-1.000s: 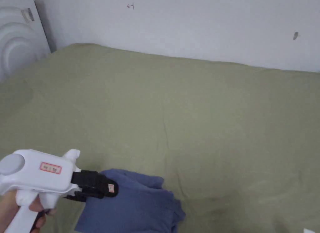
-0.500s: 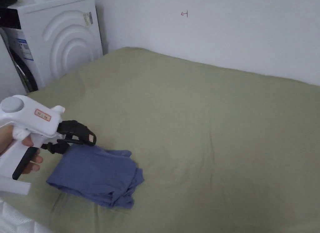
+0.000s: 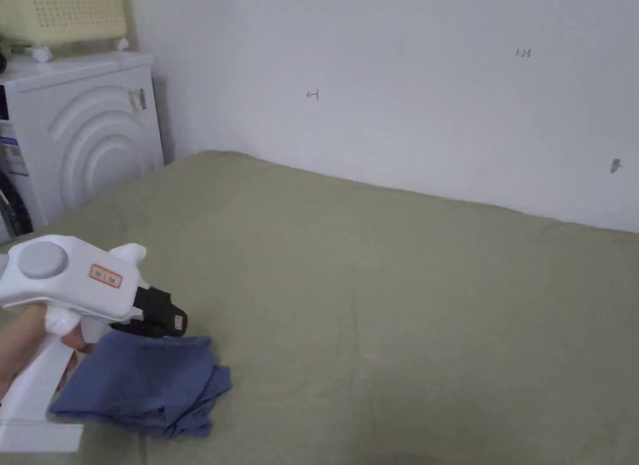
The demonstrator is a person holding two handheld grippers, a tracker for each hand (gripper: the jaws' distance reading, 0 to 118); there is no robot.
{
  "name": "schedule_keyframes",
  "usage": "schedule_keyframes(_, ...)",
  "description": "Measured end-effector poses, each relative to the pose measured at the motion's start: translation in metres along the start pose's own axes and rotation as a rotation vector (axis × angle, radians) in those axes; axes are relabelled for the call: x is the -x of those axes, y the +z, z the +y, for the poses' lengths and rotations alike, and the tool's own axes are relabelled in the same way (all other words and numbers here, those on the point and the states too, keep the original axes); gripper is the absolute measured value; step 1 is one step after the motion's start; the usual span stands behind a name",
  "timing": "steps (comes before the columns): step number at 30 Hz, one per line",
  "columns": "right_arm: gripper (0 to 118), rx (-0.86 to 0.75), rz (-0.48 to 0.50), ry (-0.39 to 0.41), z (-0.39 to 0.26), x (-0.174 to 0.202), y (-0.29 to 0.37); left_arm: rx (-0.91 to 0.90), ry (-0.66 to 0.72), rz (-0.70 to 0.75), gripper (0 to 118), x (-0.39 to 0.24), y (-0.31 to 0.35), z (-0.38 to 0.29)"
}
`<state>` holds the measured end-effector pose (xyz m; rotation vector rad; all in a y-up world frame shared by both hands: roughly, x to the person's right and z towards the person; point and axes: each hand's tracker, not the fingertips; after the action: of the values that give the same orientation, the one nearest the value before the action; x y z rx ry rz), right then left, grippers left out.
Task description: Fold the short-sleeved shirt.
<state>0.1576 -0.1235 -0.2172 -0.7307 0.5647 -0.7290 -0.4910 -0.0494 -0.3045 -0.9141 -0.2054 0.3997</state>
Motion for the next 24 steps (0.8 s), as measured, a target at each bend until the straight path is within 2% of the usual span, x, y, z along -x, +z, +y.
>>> schedule_keyframes(3,0,-0.118,-0.162,0.179,0.012,0.039,0.017,-0.084,-0.09,-0.098,1,-0.085,0.002,-0.028)
schedule_keyframes(4,0,-0.171,-0.254,0.247,0.015,0.052,0.024,-0.141,-0.119,-0.061,1,-0.119,0.004,-0.038)
schedule_keyframes(8,0,-0.384,-0.549,0.544,0.018,0.095,0.039,-0.405,-0.375,0.069,1,-0.229,0.007,-0.077)
schedule_keyframes(9,0,-0.437,-0.591,0.603,0.016,0.104,0.04,-0.475,-0.41,0.071,1,-0.25,0.008,-0.087)
schedule_keyframes(11,0,-0.535,-0.668,0.693,0.011,0.124,0.045,-0.557,-0.371,0.025,1,-0.285,0.008,-0.103)
schedule_keyframes(13,0,-0.616,-0.705,0.724,0.008,0.138,0.047,-0.628,-0.371,0.046,1,-0.309,0.008,-0.112)
schedule_keyframes(15,0,-0.656,-0.696,0.752,0.006,0.149,0.052,-0.679,-0.415,0.096,1,-0.331,0.006,-0.12)
schedule_keyframes(20,0,-0.678,-0.685,0.824,0.003,0.168,0.058,-0.724,-0.464,0.122,1,-0.349,0.01,-0.132)
schedule_keyframes(24,0,-0.691,-0.667,0.816,0.006,0.171,0.064,-0.731,-0.454,0.127,1,-0.347,0.018,-0.127)
